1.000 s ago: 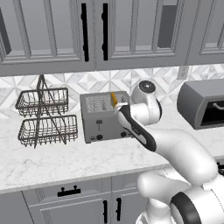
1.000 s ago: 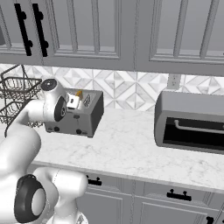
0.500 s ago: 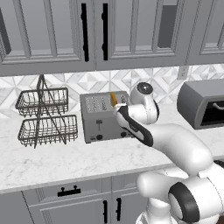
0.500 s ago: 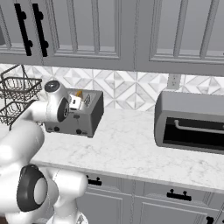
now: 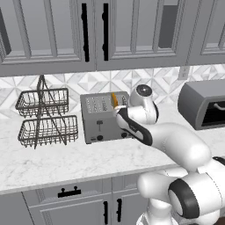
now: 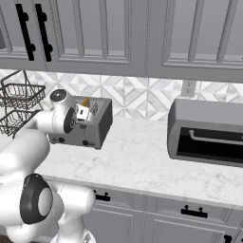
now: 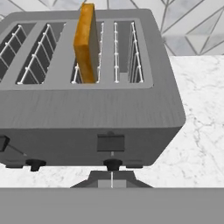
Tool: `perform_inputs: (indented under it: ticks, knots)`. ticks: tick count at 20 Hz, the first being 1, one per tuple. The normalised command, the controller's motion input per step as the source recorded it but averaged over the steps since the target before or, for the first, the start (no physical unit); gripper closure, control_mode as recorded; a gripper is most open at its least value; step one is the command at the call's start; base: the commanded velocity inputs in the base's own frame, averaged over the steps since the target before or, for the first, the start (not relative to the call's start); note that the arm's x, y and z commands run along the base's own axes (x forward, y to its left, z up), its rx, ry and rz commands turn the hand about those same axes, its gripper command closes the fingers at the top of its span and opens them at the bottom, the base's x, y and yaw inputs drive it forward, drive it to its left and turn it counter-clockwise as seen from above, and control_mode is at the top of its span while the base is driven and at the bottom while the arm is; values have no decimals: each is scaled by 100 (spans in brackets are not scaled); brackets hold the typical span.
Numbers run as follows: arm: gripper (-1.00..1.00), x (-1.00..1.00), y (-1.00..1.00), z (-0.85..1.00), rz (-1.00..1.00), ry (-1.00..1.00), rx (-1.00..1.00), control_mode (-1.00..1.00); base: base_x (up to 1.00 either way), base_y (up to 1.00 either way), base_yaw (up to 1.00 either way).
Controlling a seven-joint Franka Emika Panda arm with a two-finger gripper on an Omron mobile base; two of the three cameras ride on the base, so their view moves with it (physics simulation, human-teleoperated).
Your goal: Start the toaster. Once the lever pops up, take the bread to the plate on the dining counter.
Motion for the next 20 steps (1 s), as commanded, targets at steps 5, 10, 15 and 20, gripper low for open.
perform_inputs:
  ticks: [5, 10, 15, 20]
  knots:
    - [100, 7, 0, -6, 0, -4, 0, -100, 0, 0, 0]
    - [100, 18, 0, -3, 0, 0, 0, -100, 0, 0, 0]
    - [100, 15, 0, -17, 0, 0, 0, -100, 0, 0, 0]
    - [100, 13, 0, -19, 0, 0, 0, -100, 0, 0, 0]
